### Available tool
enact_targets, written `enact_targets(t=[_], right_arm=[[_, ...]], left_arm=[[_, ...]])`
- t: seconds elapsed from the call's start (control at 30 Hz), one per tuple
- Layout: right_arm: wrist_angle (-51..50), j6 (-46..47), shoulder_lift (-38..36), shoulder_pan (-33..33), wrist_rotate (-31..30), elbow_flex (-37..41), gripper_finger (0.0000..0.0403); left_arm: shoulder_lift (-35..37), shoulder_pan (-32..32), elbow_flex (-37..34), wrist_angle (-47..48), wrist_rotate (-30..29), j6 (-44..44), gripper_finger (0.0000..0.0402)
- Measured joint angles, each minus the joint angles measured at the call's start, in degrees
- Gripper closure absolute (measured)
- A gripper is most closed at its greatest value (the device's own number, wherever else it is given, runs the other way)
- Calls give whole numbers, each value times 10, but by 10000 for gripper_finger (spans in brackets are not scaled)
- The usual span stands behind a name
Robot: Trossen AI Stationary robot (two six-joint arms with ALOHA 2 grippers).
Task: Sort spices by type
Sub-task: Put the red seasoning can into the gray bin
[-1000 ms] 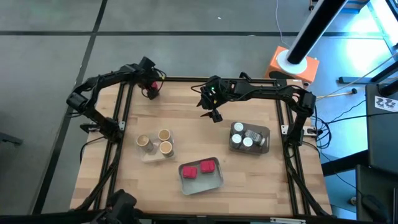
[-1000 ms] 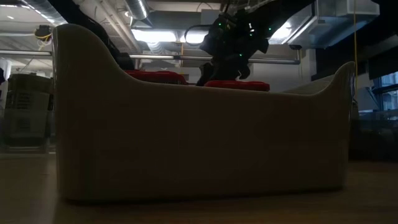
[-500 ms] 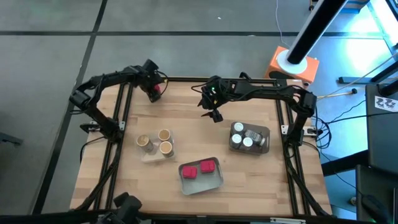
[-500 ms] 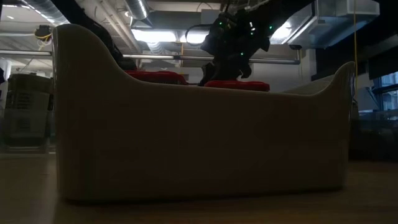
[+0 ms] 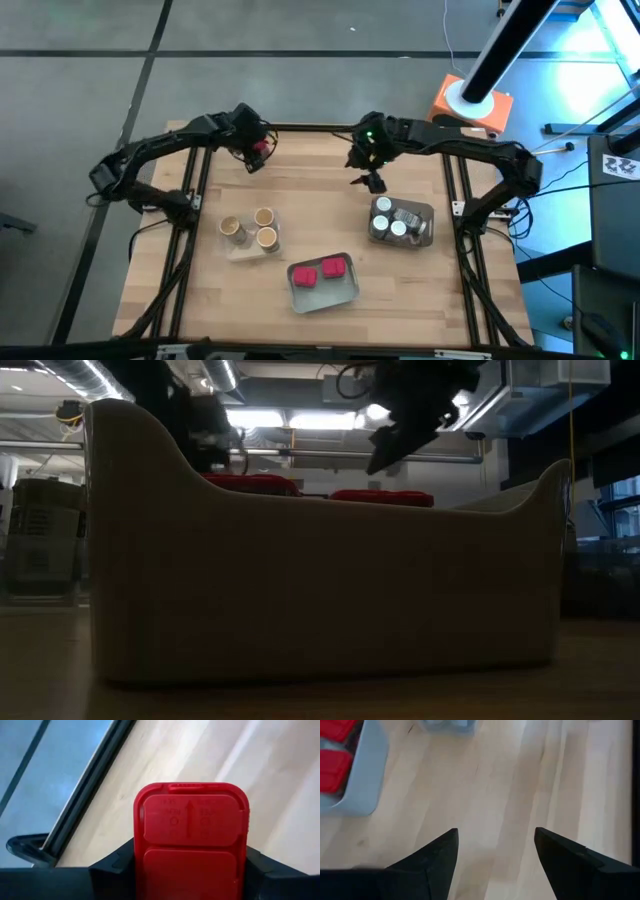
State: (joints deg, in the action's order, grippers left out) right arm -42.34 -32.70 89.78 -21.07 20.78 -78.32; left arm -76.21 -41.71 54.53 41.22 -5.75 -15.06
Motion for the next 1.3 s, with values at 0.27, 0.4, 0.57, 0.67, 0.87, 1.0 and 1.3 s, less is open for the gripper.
enact_targets(t=[0.27, 0.4, 0.57, 0.67, 0.87, 1.0, 1.3], right_arm=[[-48, 41, -45, -40, 18, 22, 141], [-30, 73, -68, -62, 18, 60, 141], [-26, 121, -100, -67, -4, 97, 141], [-29, 149, -119, -65, -21, 114, 141], [-26, 178, -147, -59, -21, 139, 141], [-28, 203, -151, -59, -22, 148, 141], [-16, 220, -151, -59, -22, 152, 141]], left_arm=[[91, 142, 22, 7, -6, 108, 211], [108, 230, 24, -11, -6, 166, 211], [101, 341, 24, -70, -11, 224, 211], [90, 403, 24, -107, -37, 252, 211], [32, 507, 79, -98, -102, 297, 211], [-25, 566, 144, -95, -114, 308, 211], [-185, 653, 327, -27, -129, 317, 211]])
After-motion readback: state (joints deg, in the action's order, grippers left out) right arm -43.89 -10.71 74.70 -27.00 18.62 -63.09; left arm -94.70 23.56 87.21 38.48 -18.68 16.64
